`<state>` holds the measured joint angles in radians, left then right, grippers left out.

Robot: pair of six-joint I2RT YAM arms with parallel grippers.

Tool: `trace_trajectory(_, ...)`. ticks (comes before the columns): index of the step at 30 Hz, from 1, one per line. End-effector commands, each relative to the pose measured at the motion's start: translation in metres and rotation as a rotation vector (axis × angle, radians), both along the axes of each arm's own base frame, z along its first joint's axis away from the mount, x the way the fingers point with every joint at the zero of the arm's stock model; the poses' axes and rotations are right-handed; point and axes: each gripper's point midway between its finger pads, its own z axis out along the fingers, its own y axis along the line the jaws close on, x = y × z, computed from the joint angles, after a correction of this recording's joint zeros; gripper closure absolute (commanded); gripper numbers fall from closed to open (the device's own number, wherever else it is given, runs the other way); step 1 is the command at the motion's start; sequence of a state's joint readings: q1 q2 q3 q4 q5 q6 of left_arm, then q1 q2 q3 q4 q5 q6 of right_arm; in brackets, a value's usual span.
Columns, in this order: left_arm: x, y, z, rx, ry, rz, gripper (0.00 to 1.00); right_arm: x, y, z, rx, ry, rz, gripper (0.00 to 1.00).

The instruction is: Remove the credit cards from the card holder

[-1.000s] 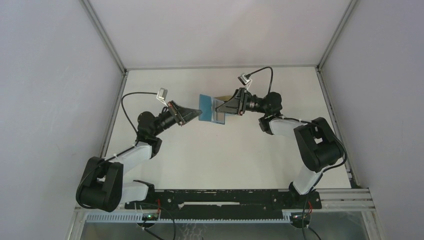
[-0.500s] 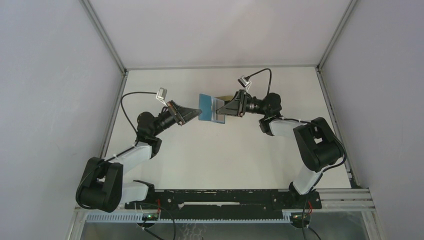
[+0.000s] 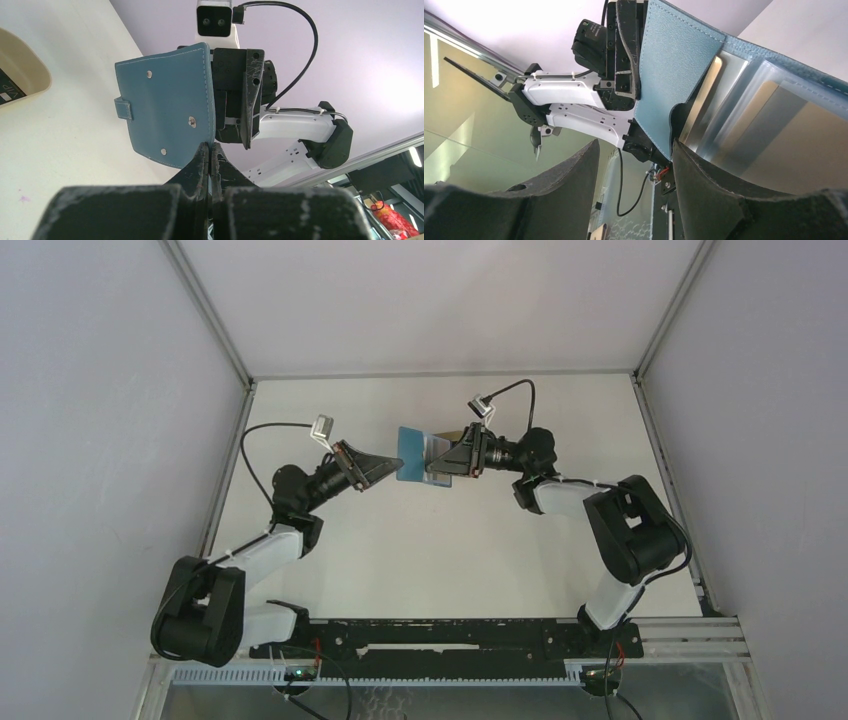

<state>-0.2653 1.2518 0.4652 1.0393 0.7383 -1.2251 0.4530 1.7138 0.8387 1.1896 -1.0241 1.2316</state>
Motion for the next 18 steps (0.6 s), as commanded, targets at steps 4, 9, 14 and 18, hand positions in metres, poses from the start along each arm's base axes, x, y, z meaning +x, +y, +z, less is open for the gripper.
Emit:
trace_trajectory(4,-0.014,0.002,0.019,-0.035,-0.081,-0.02,1.0,0.01,0.004,0.019,0.046,-0.079,-0.033,0.36)
trace_trajectory(9,-0.016,0.001,0.02,-0.037,-0.083,-0.027,1.0,0.017,0.005,0.023,0.054,-0.092,-0.047,0.37)
trace_trajectory(14,-0.017,0.001,0.019,-0.039,-0.082,-0.034,1.0,0.026,0.005,0.027,0.061,-0.098,-0.054,0.37)
trace_trajectory(18,-0.015,0.0,0.018,-0.042,-0.075,-0.038,1.0,0.029,0.007,0.03,0.067,-0.104,-0.052,0.39)
